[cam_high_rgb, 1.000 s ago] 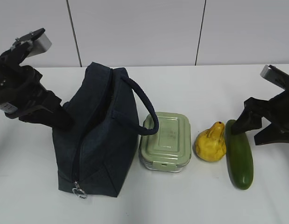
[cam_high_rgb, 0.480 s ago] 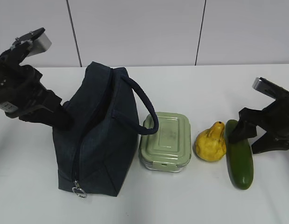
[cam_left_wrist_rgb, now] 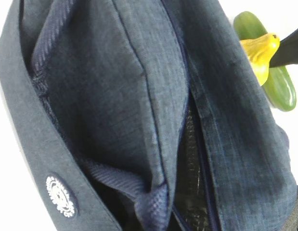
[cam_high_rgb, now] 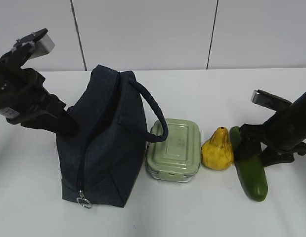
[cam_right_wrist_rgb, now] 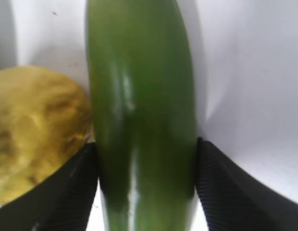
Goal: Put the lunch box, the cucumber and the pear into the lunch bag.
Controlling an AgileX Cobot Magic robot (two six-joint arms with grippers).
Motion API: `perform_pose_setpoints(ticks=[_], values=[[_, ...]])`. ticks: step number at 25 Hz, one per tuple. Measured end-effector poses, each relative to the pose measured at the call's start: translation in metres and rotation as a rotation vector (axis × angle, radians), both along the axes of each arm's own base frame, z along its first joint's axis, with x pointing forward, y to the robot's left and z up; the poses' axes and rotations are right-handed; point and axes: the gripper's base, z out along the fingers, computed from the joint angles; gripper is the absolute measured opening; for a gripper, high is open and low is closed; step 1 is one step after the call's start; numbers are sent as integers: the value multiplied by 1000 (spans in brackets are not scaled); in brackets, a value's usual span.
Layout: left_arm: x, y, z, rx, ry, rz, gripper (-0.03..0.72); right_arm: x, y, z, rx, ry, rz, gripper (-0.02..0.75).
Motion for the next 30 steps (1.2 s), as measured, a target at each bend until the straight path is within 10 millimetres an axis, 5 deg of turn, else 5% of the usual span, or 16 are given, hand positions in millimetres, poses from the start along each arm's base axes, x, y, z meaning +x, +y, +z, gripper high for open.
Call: perform_pose_setpoints(ticks=[6, 11, 14, 19, 22, 24, 30], values=[[0, 0, 0, 0, -3, -5, 3, 0, -4, -1, -49, 18, 6, 386], [0, 0, 0, 0, -3, -5, 3, -1, -6, 12, -82, -28, 21, 378], [0, 0, 0, 0, -3, -5, 3, 0, -6, 51, -98, -162, 16, 378], [1, 0, 0, 1, -10, -1, 3, -2, 6, 158, 41, -511, 16, 378], [2, 0, 0, 1, -19, 6, 2, -5, 32, 208, 258, -660, 86, 378], [3, 0, 1, -1, -27, 11, 2, -5, 56, 222, 333, -708, 144, 378], [1, 0, 6, -11, -53, 16, 2, -6, 157, 213, 428, -722, 313, 378]])
